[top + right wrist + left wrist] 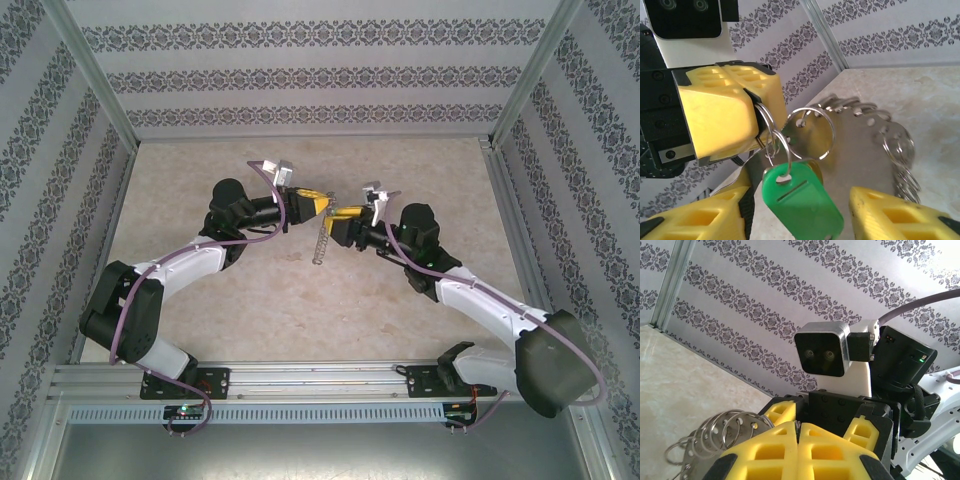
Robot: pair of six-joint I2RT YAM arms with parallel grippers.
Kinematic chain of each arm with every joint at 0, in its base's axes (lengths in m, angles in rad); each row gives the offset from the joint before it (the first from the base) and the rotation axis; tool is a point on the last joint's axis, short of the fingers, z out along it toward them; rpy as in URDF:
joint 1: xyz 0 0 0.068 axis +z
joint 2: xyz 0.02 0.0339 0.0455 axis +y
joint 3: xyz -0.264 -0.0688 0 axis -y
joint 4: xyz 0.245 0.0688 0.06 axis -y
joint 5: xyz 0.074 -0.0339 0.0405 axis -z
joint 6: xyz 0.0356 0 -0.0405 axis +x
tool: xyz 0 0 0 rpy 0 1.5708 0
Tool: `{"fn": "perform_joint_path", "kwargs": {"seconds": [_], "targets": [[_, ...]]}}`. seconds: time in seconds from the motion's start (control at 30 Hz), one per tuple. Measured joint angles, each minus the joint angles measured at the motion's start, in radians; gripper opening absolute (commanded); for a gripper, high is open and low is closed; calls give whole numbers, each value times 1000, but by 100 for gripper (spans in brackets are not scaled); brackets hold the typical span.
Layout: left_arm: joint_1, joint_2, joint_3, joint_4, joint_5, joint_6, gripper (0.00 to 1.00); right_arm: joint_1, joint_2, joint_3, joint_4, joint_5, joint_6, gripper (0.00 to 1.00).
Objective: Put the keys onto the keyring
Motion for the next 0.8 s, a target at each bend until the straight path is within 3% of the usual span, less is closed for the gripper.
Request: {"fn": "perform_joint_path", "kwargs": {"seconds": [0.33,0.8], "targets": [[-5,-2,0,-4,-29,8,0,26,2,7,-51,8,-48,1],[-6,-13,-4,-5,-38,26,0,47,-2,19,-82,6,-78,0]]}}
